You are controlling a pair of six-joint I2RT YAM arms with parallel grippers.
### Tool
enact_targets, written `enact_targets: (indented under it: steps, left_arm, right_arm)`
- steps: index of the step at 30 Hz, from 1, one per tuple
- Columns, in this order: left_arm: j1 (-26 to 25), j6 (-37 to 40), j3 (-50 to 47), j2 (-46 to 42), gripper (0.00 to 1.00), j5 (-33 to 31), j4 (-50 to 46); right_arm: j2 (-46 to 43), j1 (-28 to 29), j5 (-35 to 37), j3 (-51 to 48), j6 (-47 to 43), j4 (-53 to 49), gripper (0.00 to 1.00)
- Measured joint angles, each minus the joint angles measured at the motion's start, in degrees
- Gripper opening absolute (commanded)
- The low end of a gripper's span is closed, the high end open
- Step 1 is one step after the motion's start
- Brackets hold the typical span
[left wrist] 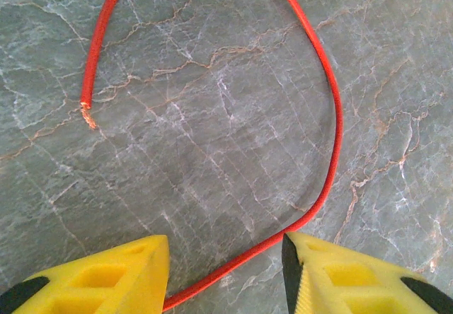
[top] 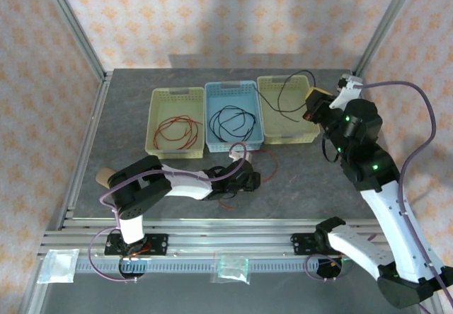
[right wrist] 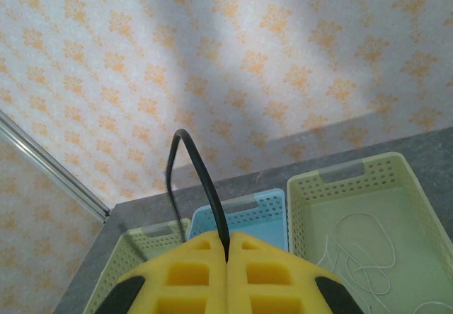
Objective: Untangle the cables
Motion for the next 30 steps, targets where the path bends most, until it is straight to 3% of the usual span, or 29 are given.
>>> enact_targets:
  steps: [7, 20, 30]
  left_arm:
    - [0.00, 1.20, 1.60, -3.15, 0.46, -2.40, -6.14]
    - [0.44, 4.33, 1.18, -21.05, 0.48, -12.52, -10.34]
    - [9.33, 3.91, -8.74, -33.77, 0.49, -15.06, -13.31]
  right_arm:
    - [2.43, 0.00, 2.05, -0.17, -0.39, -0.55, 0.00]
    - [11.67, 3.23, 1.27, -2.38, 1.86, 1.55, 0.00]
    - [23.08, 8.41, 0.92, 0.28, 2.49, 4.04, 0.00]
